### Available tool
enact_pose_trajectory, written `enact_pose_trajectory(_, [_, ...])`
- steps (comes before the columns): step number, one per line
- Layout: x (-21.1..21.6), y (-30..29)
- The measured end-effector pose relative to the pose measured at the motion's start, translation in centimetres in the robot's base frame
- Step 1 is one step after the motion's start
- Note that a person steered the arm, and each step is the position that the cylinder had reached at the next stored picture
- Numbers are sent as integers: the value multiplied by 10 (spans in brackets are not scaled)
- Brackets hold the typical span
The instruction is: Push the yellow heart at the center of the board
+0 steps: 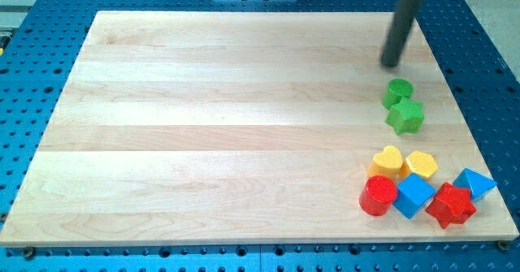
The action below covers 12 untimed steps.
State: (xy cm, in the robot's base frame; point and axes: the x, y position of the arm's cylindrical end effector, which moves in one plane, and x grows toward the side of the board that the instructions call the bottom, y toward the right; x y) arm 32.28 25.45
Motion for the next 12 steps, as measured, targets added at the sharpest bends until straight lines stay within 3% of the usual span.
enact_pose_trajectory(1, [8,89])
enact_pose_trajectory(2, [17,91])
enact_pose_trajectory(5, [253,90])
enact_pose_trajectory(6, [294,72])
enact_pose_trajectory(9, [286,-21])
enact_pose_trajectory(12, [262,-68])
